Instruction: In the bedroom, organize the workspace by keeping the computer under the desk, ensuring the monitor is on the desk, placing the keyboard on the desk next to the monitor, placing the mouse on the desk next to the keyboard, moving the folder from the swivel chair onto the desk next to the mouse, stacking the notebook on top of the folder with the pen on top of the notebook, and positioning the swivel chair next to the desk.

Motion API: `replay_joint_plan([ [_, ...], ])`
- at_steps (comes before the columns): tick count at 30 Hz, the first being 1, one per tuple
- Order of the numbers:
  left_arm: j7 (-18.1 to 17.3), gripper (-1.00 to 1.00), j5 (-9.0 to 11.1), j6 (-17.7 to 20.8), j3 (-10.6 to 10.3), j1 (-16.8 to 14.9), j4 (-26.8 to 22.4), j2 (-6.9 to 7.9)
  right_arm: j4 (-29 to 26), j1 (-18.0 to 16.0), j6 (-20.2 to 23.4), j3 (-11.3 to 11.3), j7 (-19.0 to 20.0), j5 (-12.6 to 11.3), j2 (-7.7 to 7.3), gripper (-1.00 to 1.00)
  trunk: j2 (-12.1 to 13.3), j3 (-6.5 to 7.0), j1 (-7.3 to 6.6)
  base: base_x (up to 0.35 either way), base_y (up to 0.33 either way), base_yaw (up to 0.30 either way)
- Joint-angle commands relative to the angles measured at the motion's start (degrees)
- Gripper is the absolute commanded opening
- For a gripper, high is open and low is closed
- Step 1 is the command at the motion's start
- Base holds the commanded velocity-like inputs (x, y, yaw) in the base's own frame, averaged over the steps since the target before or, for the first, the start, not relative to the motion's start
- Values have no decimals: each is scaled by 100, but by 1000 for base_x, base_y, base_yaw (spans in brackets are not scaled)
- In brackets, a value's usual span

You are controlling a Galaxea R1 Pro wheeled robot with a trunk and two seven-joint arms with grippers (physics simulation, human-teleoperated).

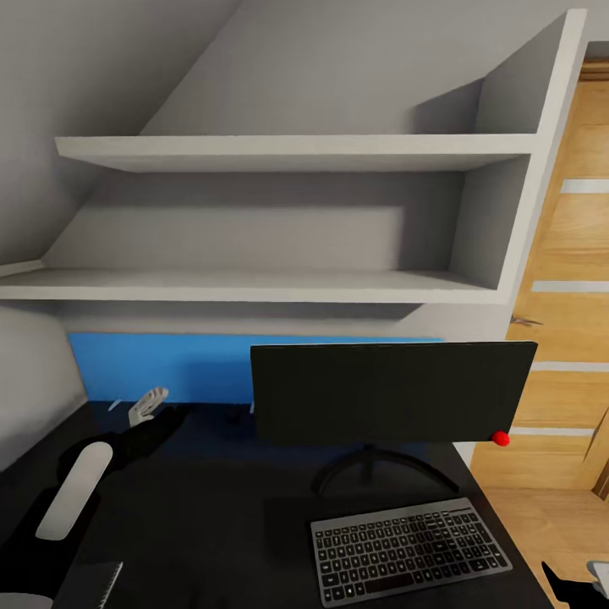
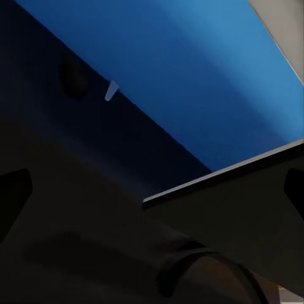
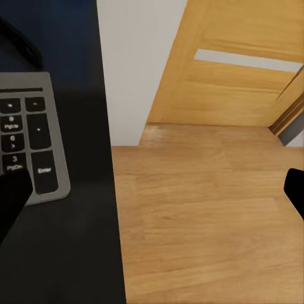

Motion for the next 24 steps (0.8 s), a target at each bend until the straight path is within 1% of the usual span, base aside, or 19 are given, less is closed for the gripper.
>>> replay_joint_plan([
  [1,50,100,60,17,4,-5,-5,1,3,-6,-3,-20,37,60,2,100,-9,-10,2,9,3,-1],
  [13,54,100,58,15,10,-5,13,0,42,-6,11,-31,17,46,-4,100,-9,-10,2,3,1,0],
  [15,56,100,55,14,11,-5,15,0,42,-6,37,-72,1,40,-8,100,-9,-10,2,0,0,0],
  [16,58,100,53,13,11,-5,18,0,42,-6,48,-127,-8,37,-12,100,-9,-10,2,0,0,0],
  [18,61,100,52,11,11,-5,25,0,45,-18,87,-343,-46,30,-29,100,-9,-10,2,0,0,0],
  [19,63,100,51,10,10,-5,29,0,50,-35,183,-702,-119,34,-45,100,-9,-10,2,0,0,0],
  [23,63,100,50,9,10,-5,34,0,93,-59,503,-1483,-285,59,-69,100,-9,-10,2,0,0,0],
  [24,63,100,49,8,10,-5,35,0,174,-65,645,-1779,-344,60,-82,100,-9,-10,2,0,0,0],
])
